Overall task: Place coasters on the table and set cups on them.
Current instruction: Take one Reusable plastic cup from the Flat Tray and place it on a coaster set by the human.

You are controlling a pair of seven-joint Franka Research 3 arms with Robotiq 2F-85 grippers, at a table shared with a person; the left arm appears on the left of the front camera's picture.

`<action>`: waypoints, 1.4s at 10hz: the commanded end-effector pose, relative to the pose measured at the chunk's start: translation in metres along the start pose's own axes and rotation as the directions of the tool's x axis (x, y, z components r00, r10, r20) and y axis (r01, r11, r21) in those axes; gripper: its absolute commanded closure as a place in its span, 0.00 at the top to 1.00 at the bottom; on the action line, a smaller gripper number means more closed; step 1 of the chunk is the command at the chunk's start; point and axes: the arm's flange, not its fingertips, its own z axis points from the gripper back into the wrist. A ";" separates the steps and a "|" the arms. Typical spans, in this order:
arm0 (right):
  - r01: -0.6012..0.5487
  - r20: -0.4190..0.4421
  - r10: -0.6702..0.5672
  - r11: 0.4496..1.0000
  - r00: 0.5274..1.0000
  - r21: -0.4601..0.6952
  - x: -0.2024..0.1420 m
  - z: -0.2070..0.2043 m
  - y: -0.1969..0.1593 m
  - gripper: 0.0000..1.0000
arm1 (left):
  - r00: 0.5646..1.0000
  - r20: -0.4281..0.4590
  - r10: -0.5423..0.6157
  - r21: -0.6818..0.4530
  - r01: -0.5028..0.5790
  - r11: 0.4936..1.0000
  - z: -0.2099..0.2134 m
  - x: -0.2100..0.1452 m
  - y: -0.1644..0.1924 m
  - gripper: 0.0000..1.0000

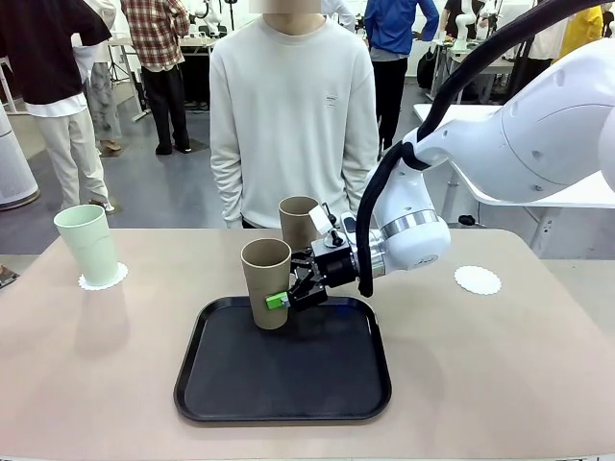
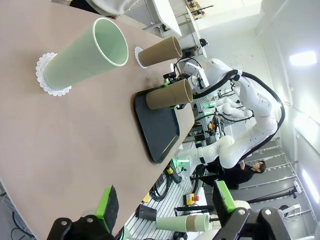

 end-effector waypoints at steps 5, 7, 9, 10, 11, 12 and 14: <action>0.010 0.060 -0.011 1.000 0.998 0.008 0.026 0.020 0.017 0.00 | 1.000 -0.003 0.000 -0.008 0.000 1.000 0.002 0.000 -0.002 1.00; -0.013 0.111 0.016 1.000 0.994 -0.026 0.078 0.061 0.059 0.00 | 1.000 -0.003 0.000 -0.008 0.000 1.000 0.002 0.000 -0.002 1.00; 0.006 0.145 0.011 0.994 0.989 -0.113 0.115 0.117 0.089 0.00 | 1.000 -0.003 0.000 -0.008 0.000 1.000 0.002 0.000 -0.002 1.00; 0.028 0.150 -0.007 0.990 0.989 -0.138 0.122 0.134 0.096 0.00 | 1.000 -0.003 0.000 -0.008 0.000 1.000 0.002 0.000 -0.002 1.00; 0.052 0.149 -0.029 0.987 0.988 -0.155 0.125 0.140 0.096 0.00 | 1.000 -0.003 0.000 -0.008 0.000 1.000 0.002 0.000 -0.002 1.00; 0.104 0.138 -0.081 0.981 0.987 -0.163 0.121 0.140 0.094 0.00 | 1.000 -0.003 0.000 -0.008 0.000 1.000 0.002 0.000 -0.002 1.00; 0.002 0.133 0.017 0.990 0.991 -0.141 0.130 0.142 0.093 0.00 | 1.000 -0.003 0.000 -0.008 0.000 1.000 0.002 0.000 -0.002 1.00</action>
